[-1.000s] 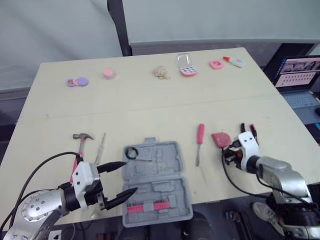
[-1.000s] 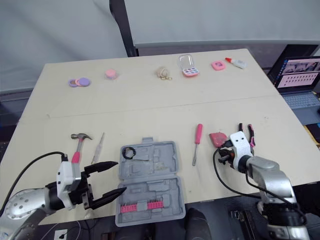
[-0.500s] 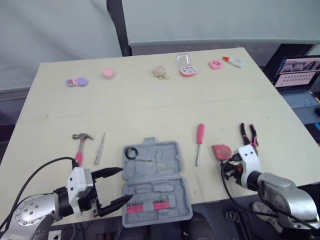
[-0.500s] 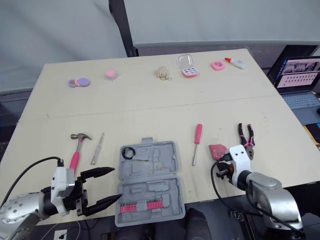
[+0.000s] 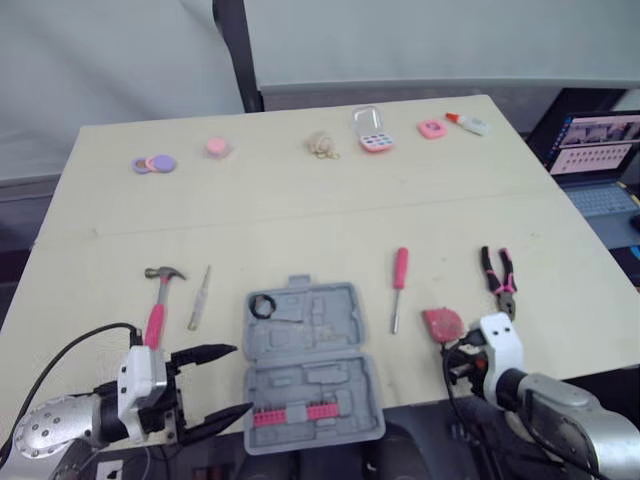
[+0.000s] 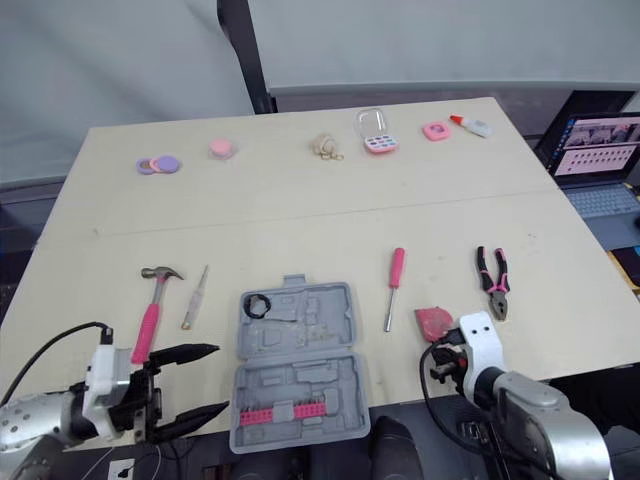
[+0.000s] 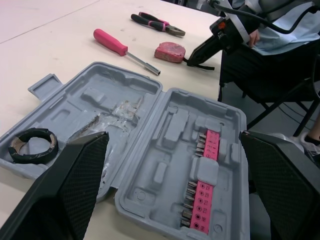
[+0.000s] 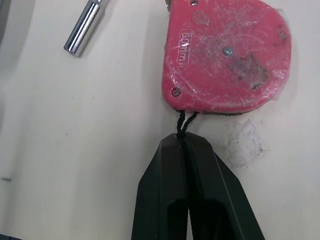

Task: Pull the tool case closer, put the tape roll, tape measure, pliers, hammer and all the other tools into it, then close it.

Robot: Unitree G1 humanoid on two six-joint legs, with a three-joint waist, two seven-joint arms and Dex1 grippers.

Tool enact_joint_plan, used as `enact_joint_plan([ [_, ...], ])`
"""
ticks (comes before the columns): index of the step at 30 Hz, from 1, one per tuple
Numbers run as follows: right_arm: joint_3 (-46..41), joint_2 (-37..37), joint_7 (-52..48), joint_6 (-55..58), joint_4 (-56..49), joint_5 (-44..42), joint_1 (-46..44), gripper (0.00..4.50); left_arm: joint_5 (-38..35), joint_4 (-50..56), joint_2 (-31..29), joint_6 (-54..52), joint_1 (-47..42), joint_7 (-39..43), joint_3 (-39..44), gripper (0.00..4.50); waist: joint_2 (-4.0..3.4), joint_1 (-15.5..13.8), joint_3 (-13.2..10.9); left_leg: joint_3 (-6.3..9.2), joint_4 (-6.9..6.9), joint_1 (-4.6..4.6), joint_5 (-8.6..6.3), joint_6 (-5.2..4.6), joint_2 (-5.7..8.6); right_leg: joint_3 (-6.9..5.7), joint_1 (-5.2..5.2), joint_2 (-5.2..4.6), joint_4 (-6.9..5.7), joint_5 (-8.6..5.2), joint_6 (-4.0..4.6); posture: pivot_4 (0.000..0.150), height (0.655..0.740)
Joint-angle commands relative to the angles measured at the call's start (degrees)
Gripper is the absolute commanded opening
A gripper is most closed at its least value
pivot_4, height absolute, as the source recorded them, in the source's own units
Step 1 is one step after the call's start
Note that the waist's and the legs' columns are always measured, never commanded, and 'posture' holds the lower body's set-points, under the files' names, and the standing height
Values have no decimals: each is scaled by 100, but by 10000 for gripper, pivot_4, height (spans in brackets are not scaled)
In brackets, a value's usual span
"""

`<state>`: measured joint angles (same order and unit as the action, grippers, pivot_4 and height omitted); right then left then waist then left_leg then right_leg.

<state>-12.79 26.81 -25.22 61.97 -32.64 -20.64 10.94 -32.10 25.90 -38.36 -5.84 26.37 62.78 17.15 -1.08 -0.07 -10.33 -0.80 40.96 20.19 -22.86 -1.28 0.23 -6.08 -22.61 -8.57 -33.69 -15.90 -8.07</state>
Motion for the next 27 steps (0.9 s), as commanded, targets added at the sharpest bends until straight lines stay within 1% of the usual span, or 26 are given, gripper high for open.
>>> enact_joint_plan([
  [1, -115, -46, 140, 168, -289, -112, 203, 1277, 9, -29, -8, 267, 44, 156, 82, 45000, 0, -3, 0, 1, 0, 0, 0, 0, 0, 0, 0, 0, 0, 0, 0, 1500, 7287],
  [9, -151, -120, 275, 331, -564, -215, 386, 1277, 63, -104, 6, 400, -44, 149, -48, 45000, -4, 1, -2, 1, -2, 1, -1, -1, 0, 1, -1, 0, -2, 0, 1, 1500, 7287],
  [20, -89, -86, 294, 334, -509, -258, 263, 1277, 113, -38, 12, 406, -6, 98, -82, 45000, -5, 5, -3, 1, -2, 1, -1, -1, 0, 0, -3, 0, -6, 0, 1, 1500, 7287],
  [24, -115, -20, 177, 428, -509, -401, 172, 1277, 132, -5, 39, 405, -12, 41, -124, 45000, -9, 7, -5, 1, -2, 0, 0, -1, 0, 0, -3, 0, -5, 0, 1, 1500, 7287],
  [25, -143, 11, 150, 468, -543, -454, 169, 6460, 129, -3, 42, 407, -13, 26, -127, 45000, -10, 7, -6, 1, -1, 0, 0, -1, 0, 1, -3, 0, -4, 0, 1, 1500, 7287],
  [26, -164, 33, 135, 500, -567, -496, 167, 9898, 126, -3, 42, 410, -13, 15, -129, 45000, -11, 8, -6, 1, -2, 0, 0, -1, 0, 1, -3, 0, -5, 0, 1, 1500, 7287],
  [27, -201, 79, 96, 533, -617, -552, 193, 14865, 125, -8, 42, 414, -11, 7, -130, 45000, -11, 6, -6, 1, -2, 0, 0, -1, 0, 1, -4, 0, -5, 0, 1, 1500, 7287],
])
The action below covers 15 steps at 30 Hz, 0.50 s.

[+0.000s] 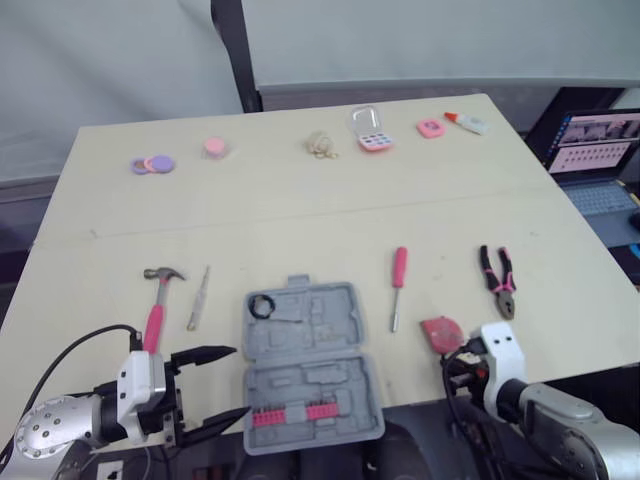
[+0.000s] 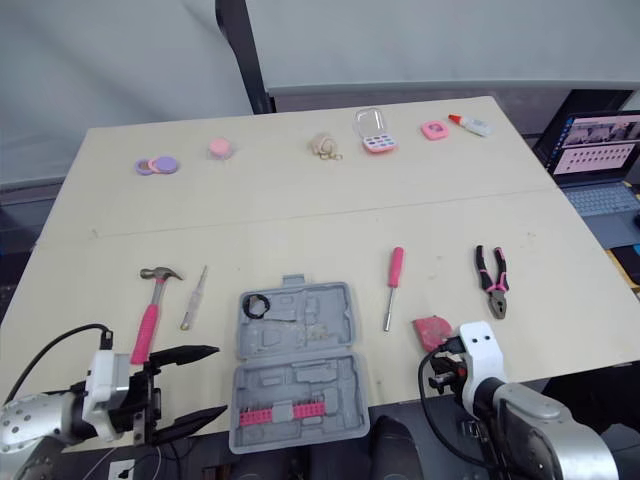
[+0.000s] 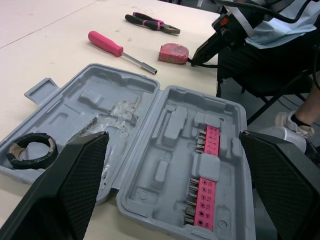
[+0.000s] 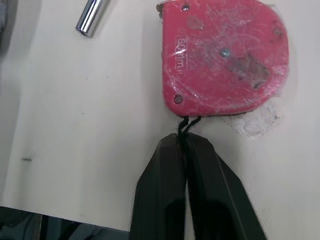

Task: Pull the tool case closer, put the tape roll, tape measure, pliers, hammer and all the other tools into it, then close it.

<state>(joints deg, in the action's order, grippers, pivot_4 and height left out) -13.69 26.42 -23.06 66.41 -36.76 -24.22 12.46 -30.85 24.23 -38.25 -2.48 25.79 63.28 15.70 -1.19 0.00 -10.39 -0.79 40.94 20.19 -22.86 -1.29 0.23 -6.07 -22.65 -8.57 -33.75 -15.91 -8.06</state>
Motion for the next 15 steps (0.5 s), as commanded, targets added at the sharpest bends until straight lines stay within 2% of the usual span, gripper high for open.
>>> enact_joint_plan([
  [1, -164, 169, -161, 120, -267, -257, 76, 19214, 1, 156, 30, 81, 49, -49, 14, 45000, 0, -3, 0, 0, 0, 0, 0, 0, 0, -1, 0, 0, 0, 0, 0, 1500, 7287],
  [6, -544, 411, -367, 395, -668, -714, 278, 43690, 13, 135, 41, 108, 59, -74, -4, 45000, -3, -18, -2, 0, 0, 3, -1, -2, 2, 0, 1, -1, -1, 0, 0, 1500, 7287],
  [11, -1320, 856, -825, 815, -1175, -1465, 476, 44473, 20, 99, 74, 133, 12, -99, -64, 45000, -10, -26, -6, 0, 0, 3, -2, -3, 0, -1, 1, 0, 0, 0, 0, 1500, 7287],
  [15, -1798, 1490, -1349, 861, -1116, -2043, 216, 44473, -19, 36, 62, 124, -33, -45, -113, 45000, -11, -26, -7, -3, 2, 0, -2, -5, 0, 1, 4, 0, 11, 1, -1, 1500, 7287],
])
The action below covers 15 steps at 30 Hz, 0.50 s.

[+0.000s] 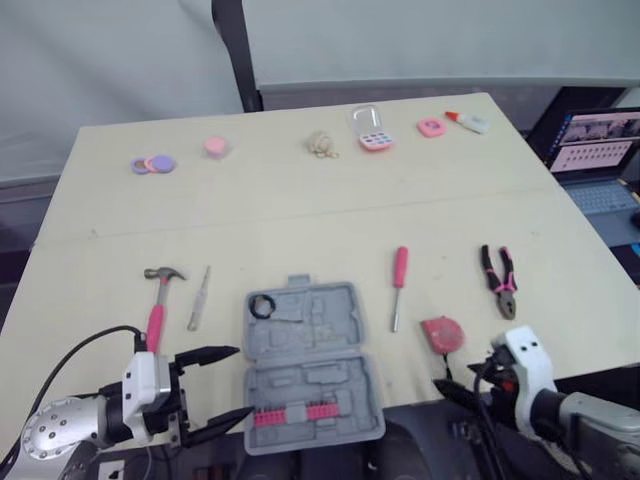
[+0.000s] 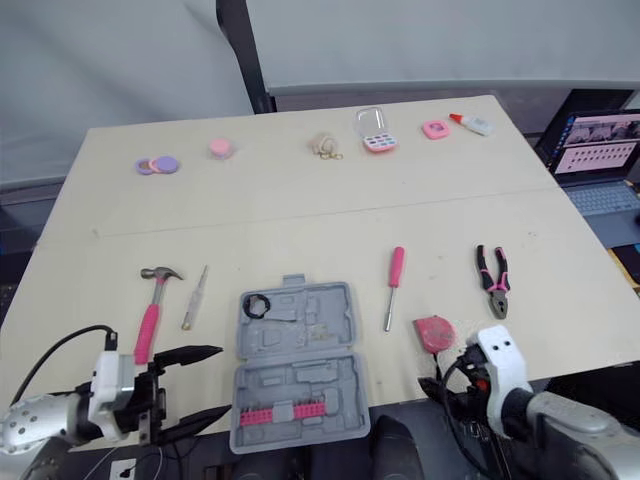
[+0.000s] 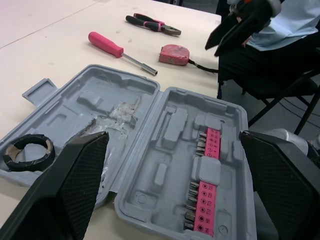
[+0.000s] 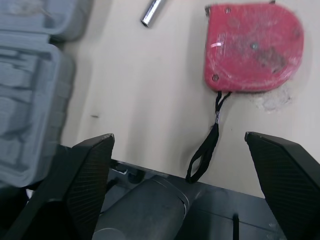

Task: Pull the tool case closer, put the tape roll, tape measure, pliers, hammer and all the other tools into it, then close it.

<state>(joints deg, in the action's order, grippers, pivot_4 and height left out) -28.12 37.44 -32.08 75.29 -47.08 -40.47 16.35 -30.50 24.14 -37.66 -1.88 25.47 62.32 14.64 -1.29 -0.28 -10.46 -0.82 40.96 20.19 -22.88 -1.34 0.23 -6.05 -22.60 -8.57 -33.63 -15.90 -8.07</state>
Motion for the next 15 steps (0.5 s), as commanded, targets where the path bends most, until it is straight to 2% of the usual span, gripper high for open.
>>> enact_joint_plan([
  [1, -409, 610, -634, -117, 40, -524, -287, 44473, -62, 32, 5, 61, -14, 62, -19, 45000, -1, 3, 0, -2, 0, -1, 0, -1, 0, 2, 0, -1, -1, 0, 0, 1500, 7287],
  [4, -333, 1245, -1220, -620, 548, -497, -538, 44473, -72, -24, 32, 88, -73, 66, -9, 45000, 0, 1, -2, -1, -2, -1, 0, -1, 0, -1, -1, 0, 3, 0, 0, 1500, 7287],
  [8, 251, 2173, -2257, -2064, 1524, 247, -597, 44473, -47, 0, 85, 116, -59, 42, -6, 45000, 3, -28, -4, -2, -1, 1, -1, -4, 4, -5, 2, 1, 2, 1, -1, 1500, 7287],
  [15, 1480, 3064, -3894, -4344, 2873, 1301, -1065, 44473, -41, 72, 174, 218, 116, -1, 59, 45000, 11, -51, -9, -16, 0, 2, -3, -10, 7, -5, 4, 2, -1, 7, -12, 1500, 7287],
])
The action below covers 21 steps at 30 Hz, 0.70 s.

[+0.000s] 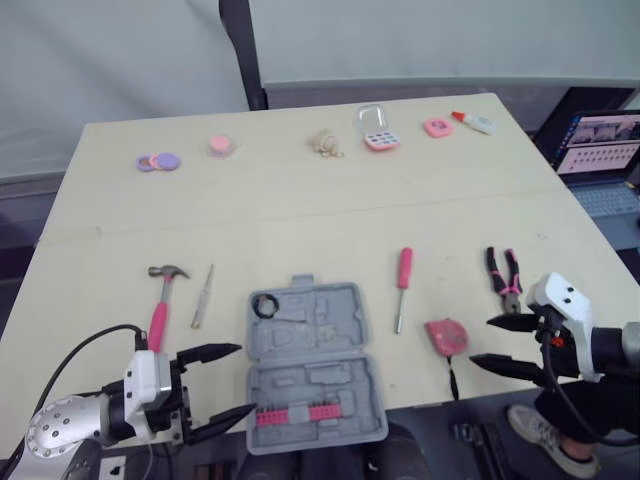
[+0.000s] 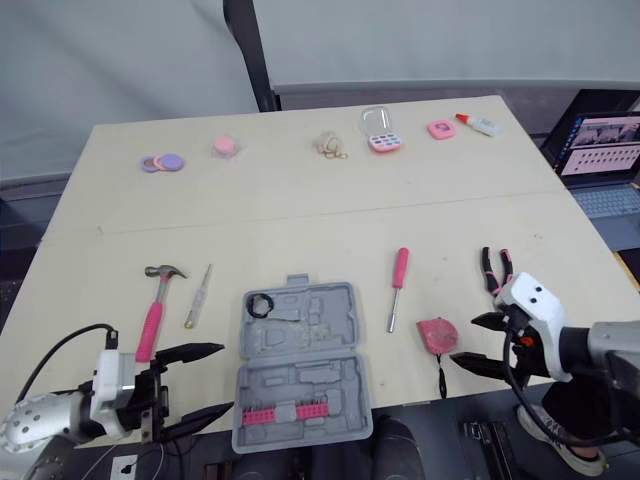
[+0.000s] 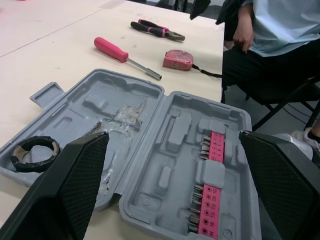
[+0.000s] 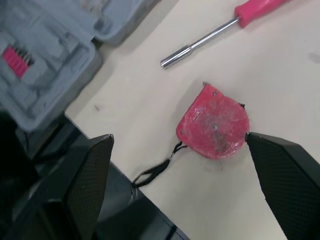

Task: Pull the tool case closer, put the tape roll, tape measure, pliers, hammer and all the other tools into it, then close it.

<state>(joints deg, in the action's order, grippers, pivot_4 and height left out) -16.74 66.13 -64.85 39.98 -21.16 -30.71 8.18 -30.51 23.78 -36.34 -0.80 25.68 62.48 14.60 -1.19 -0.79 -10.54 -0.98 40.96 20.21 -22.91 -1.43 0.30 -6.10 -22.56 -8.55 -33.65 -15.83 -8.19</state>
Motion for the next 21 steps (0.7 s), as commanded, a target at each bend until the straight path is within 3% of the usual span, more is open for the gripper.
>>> enact_joint_plan([
  [1, 515, 221, -757, -998, 391, 399, -406, 44473, -40, 109, 44, 123, 110, -19, 71, 45000, 2, 2, -2, 0, 0, 0, 0, 0, -2, 0, 0, 0, 0, 0, -1, 1500, 7287],
  [10, 2383, -318, -1522, -3385, 2381, 2041, -2498, 44473, 40, 288, 110, 236, 280, -219, 89, 45000, 7, 91, -10, 1, 8, -6, 5, 9, -10, -1, 0, -1, 8, 1, -2, 1500, 7287],
  [21, 2956, -859, -1660, -4312, 3468, 2714, -3210, 44473, 98, 510, 172, 416, 788, -320, 219, 45000, 3, 79, -13, 3, 11, -1, 5, 12, -9, -8, 1, -3, 10, 2, -3, 1500, 7287],
])
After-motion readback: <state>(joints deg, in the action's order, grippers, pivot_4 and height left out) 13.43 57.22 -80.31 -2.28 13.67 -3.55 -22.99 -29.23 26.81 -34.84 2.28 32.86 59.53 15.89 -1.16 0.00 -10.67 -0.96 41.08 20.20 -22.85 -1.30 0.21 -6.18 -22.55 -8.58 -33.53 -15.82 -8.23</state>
